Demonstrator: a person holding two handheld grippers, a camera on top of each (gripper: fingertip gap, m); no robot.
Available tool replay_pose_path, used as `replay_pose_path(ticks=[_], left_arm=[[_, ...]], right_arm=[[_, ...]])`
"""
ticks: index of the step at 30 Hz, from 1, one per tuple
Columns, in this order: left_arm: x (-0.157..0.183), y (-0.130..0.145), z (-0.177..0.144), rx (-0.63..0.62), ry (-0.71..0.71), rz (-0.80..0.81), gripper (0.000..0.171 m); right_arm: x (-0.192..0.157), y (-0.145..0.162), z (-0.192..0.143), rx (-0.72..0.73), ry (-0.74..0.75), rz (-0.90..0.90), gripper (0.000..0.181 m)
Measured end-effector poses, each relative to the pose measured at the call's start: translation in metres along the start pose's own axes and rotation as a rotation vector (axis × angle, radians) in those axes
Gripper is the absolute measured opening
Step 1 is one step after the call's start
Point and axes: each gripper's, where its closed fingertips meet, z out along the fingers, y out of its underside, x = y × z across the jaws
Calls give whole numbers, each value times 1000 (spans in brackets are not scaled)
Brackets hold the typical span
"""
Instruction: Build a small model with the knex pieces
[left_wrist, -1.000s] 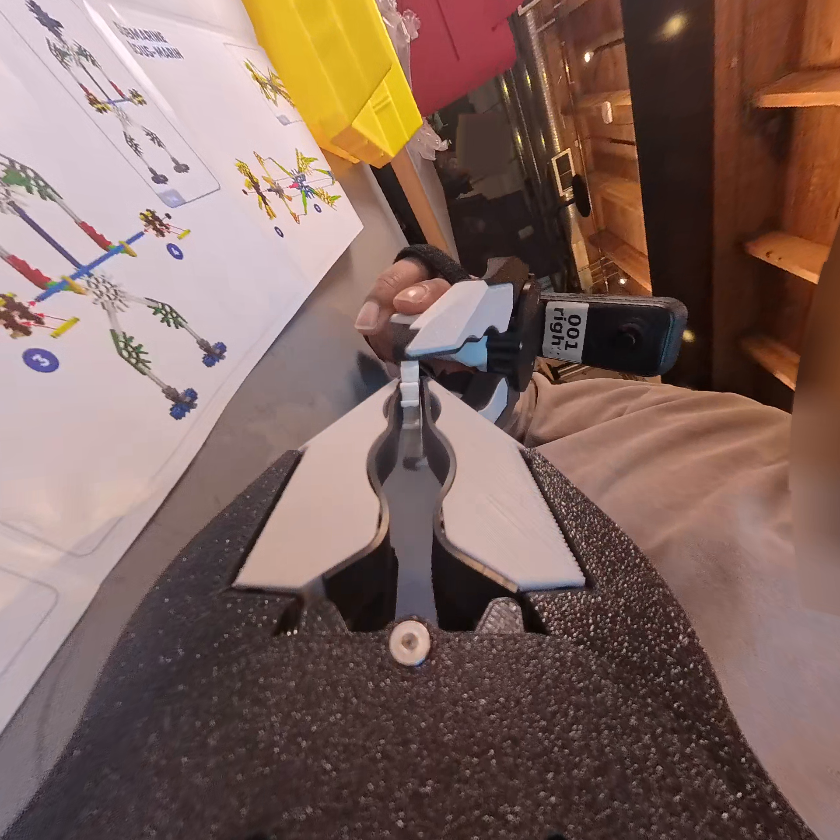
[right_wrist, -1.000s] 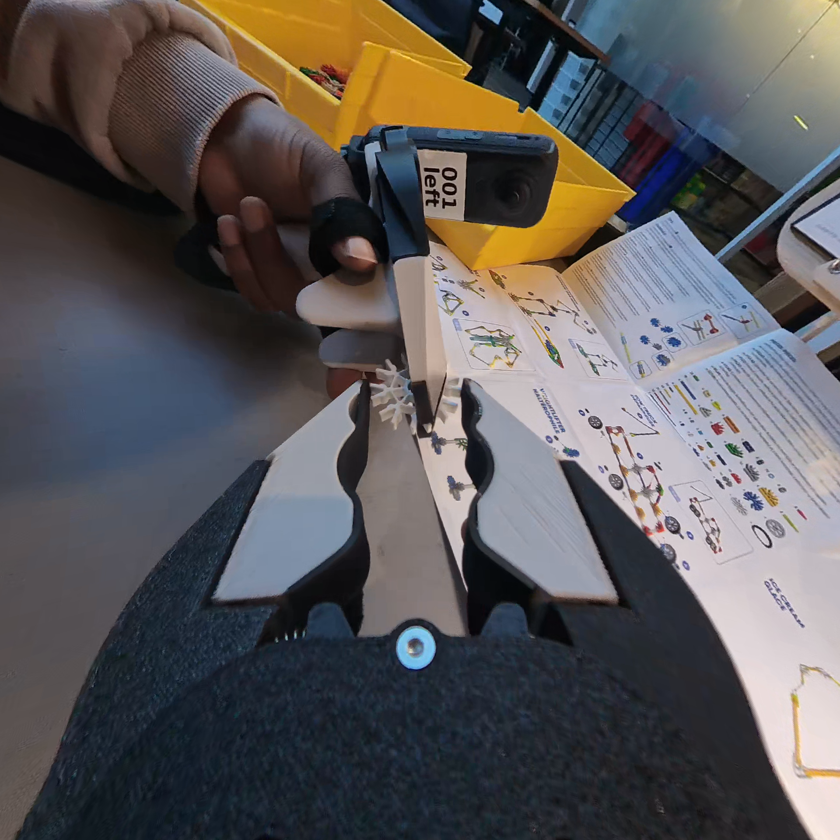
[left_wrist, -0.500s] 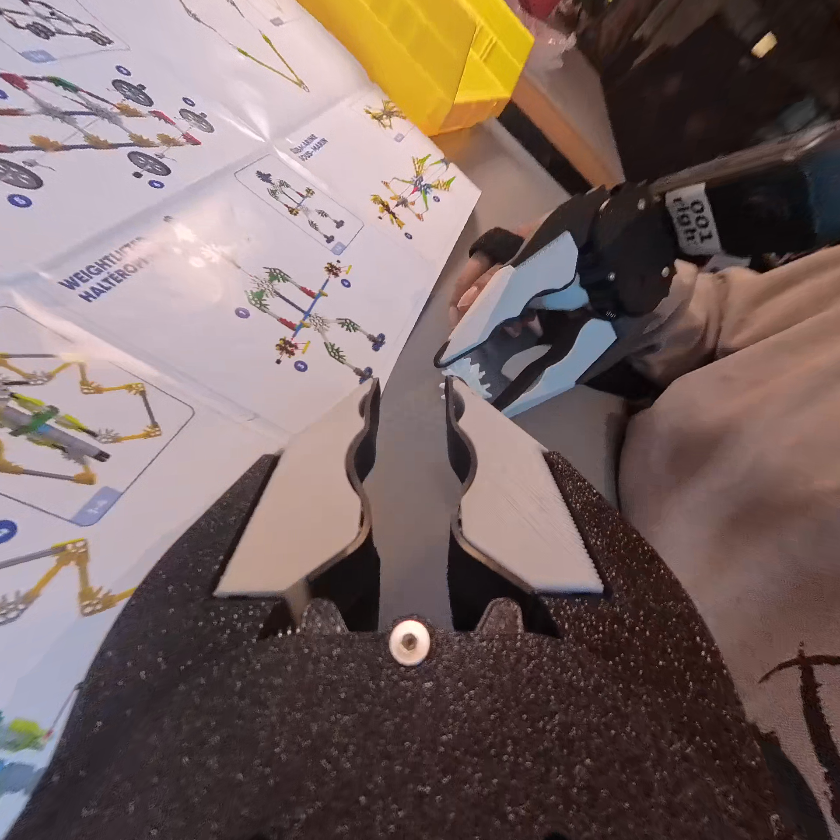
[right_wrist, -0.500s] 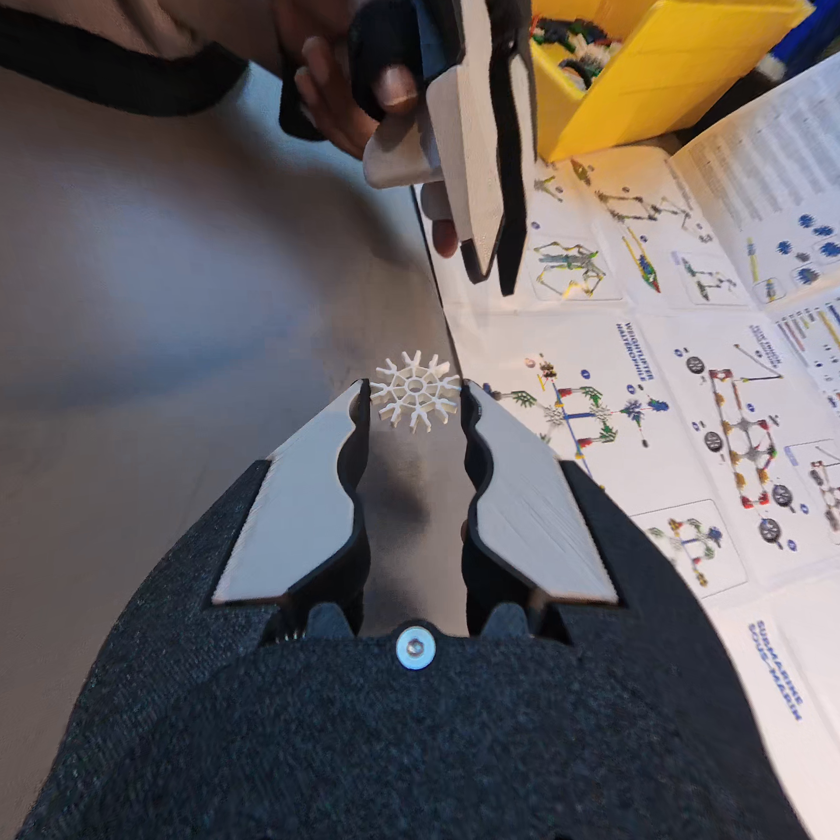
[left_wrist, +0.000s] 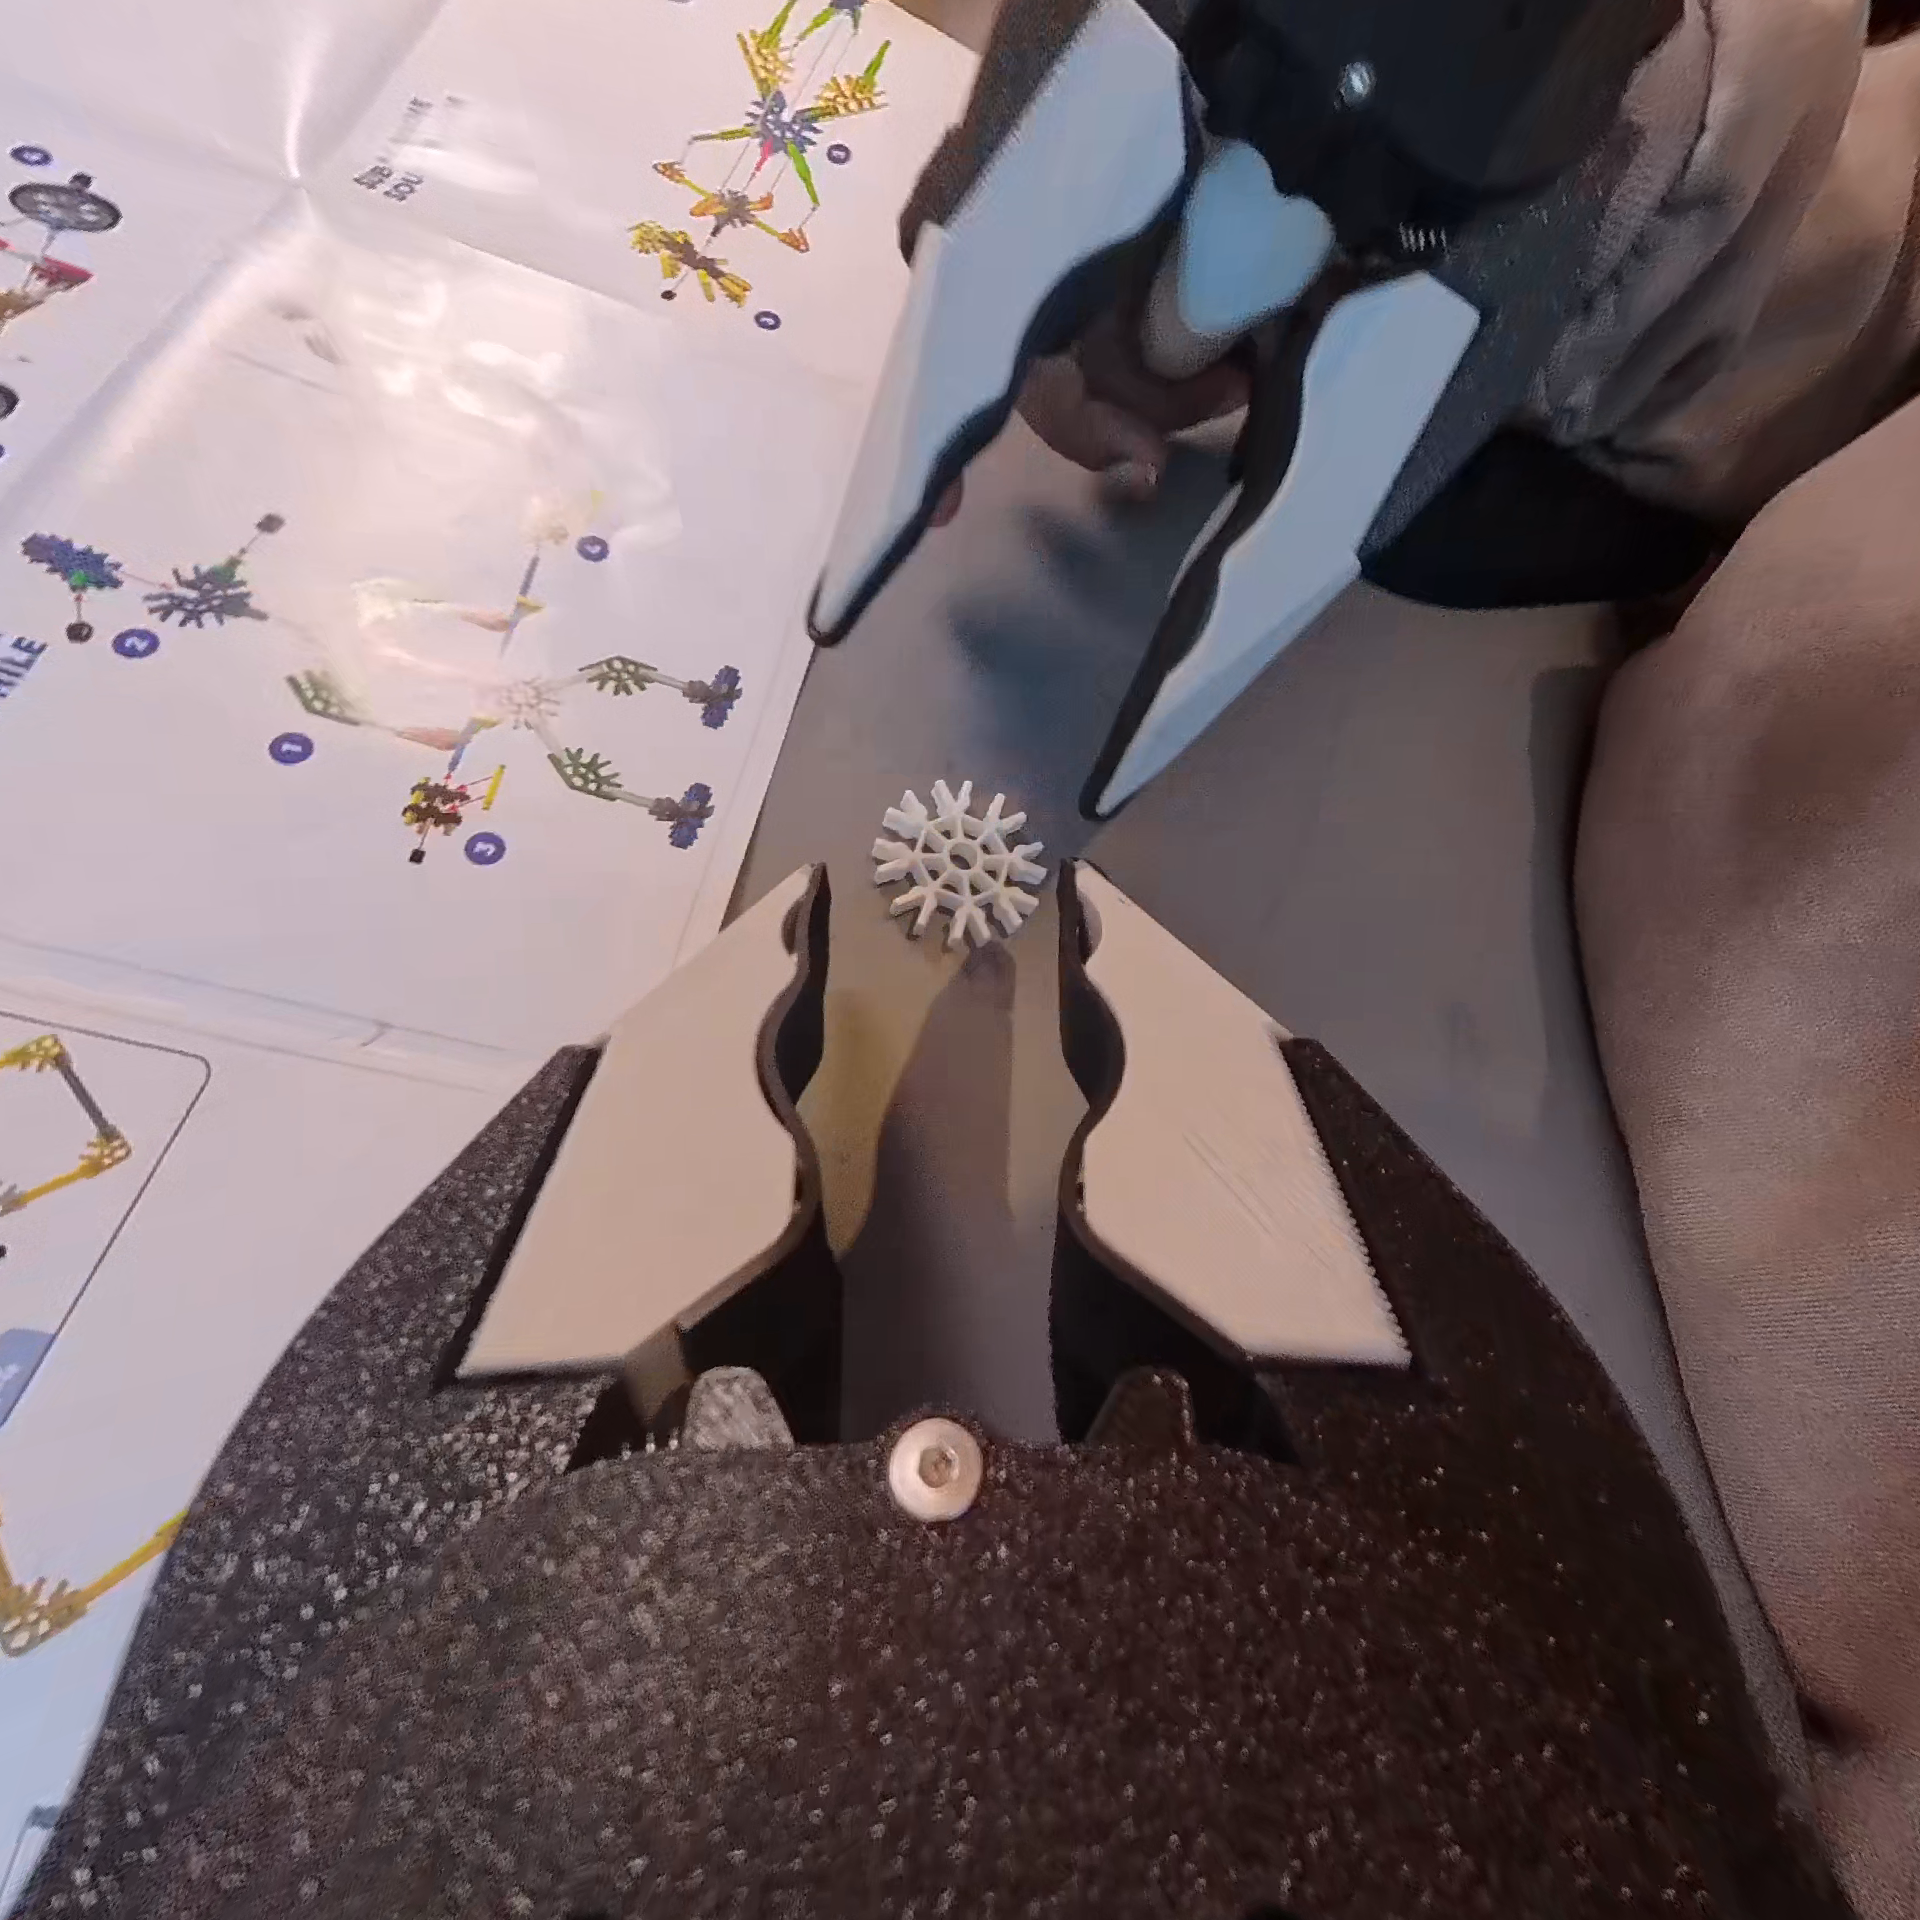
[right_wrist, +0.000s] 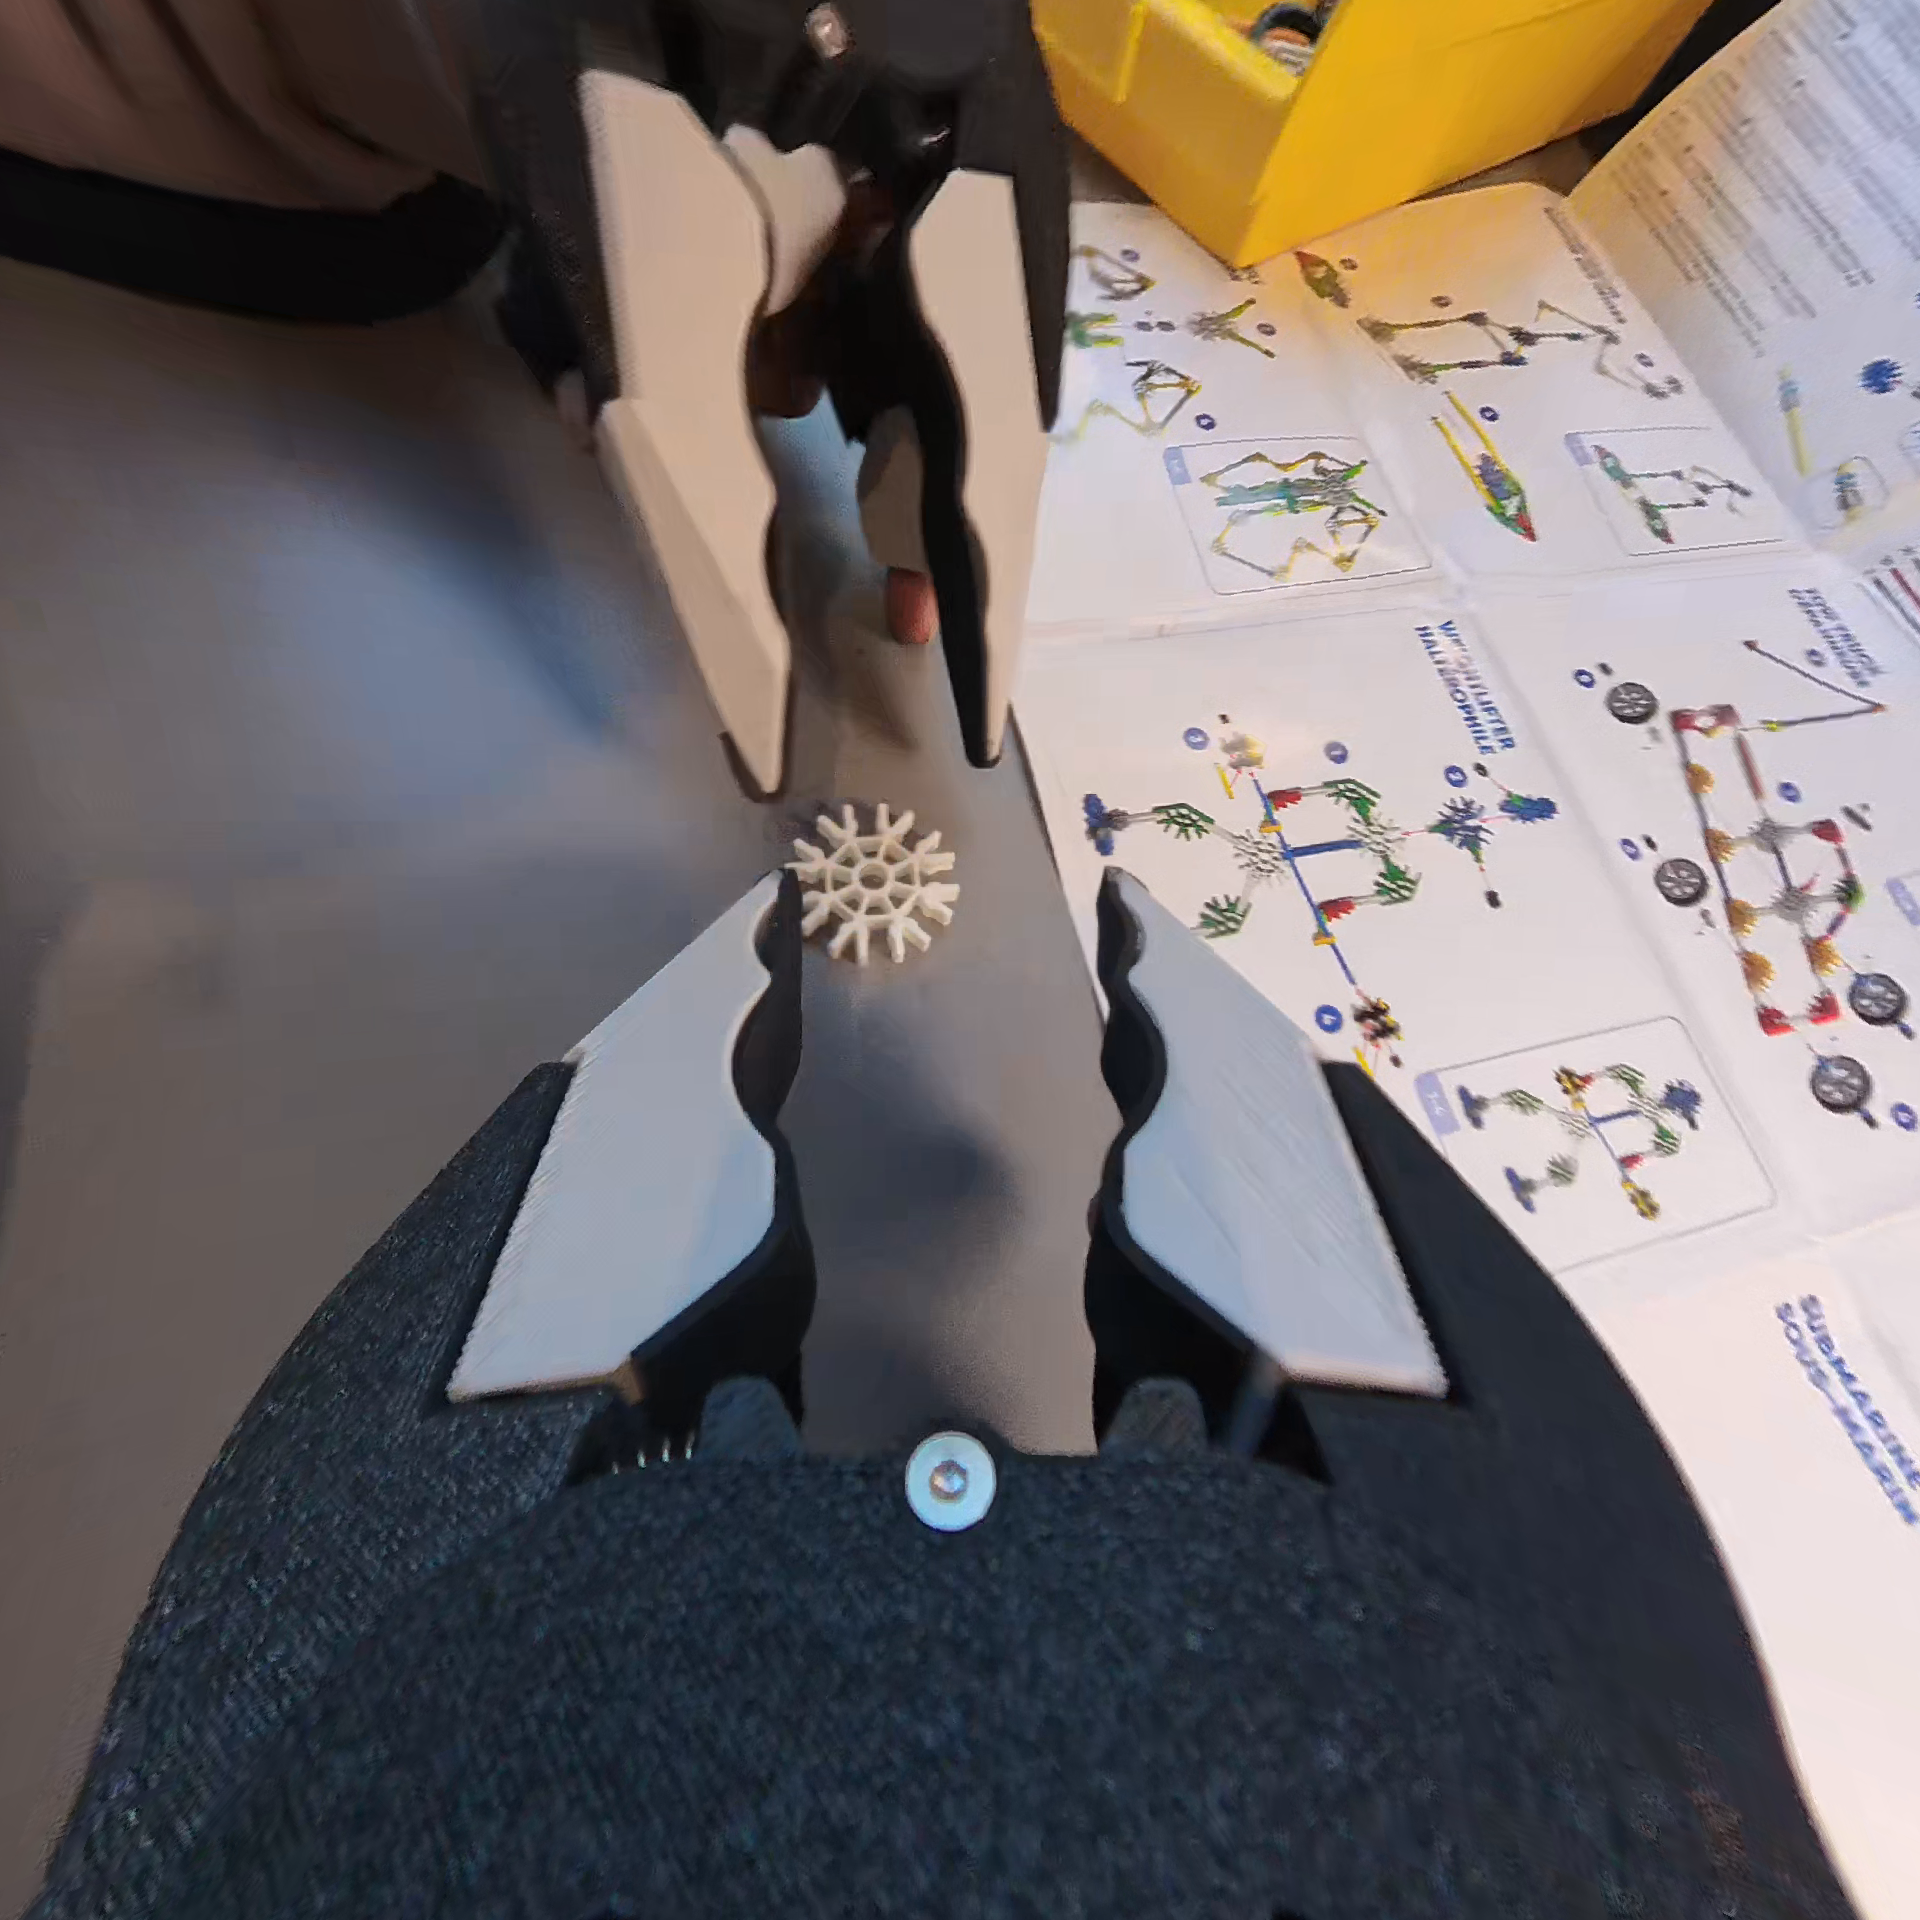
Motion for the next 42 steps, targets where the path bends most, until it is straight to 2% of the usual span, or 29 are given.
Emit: replay_pose_path(ticks=[4,5,10,11,13,19,24,27,29,31,34,35,36,39,42], left_arm=[[5,4,10,-49,-67,117,56],[5,5,11,-59,-77,131,54],[1,12,11,-107,-119,210,20],[1,13,10,-110,-116,206,19],[-2,15,6,-117,-115,206,0],[-7,18,-6,-123,-95,222,0],[-4,13,-5,-84,-72,206,32],[-1,14,4,-102,-72,212,44],[-2,17,7,-130,-87,238,43],[-2,18,6,-138,-86,247,34],[0,21,2,-138,-65,239,33],[1,20,-1,-131,-63,241,17],[0,19,-3,-119,-62,241,13],[0,19,-7,-101,-40,227,30],[-14,9,-17,-33,-78,177,31]], right_arm=[[37,-6,-19,89,134,85,60],[47,-6,-23,108,174,109,62],[71,-9,-35,178,279,190,63],[72,-9,-36,184,288,191,62],[75,-10,-37,187,307,184,62],[79,-8,-39,195,334,192,61],[84,-7,-39,200,358,202,57],[96,-8,-34,193,369,255,43],[115,-7,-28,132,380,270,38],[138,-6,-20,61,378,266,31],[176,-9,-3,-7,368,258,20],[190,-8,4,-29,378,254,15],[202,-6,12,-55,382,250,12],[224,0,35,-114,342,250,4],[233,6,49,-156,293,275,0]])
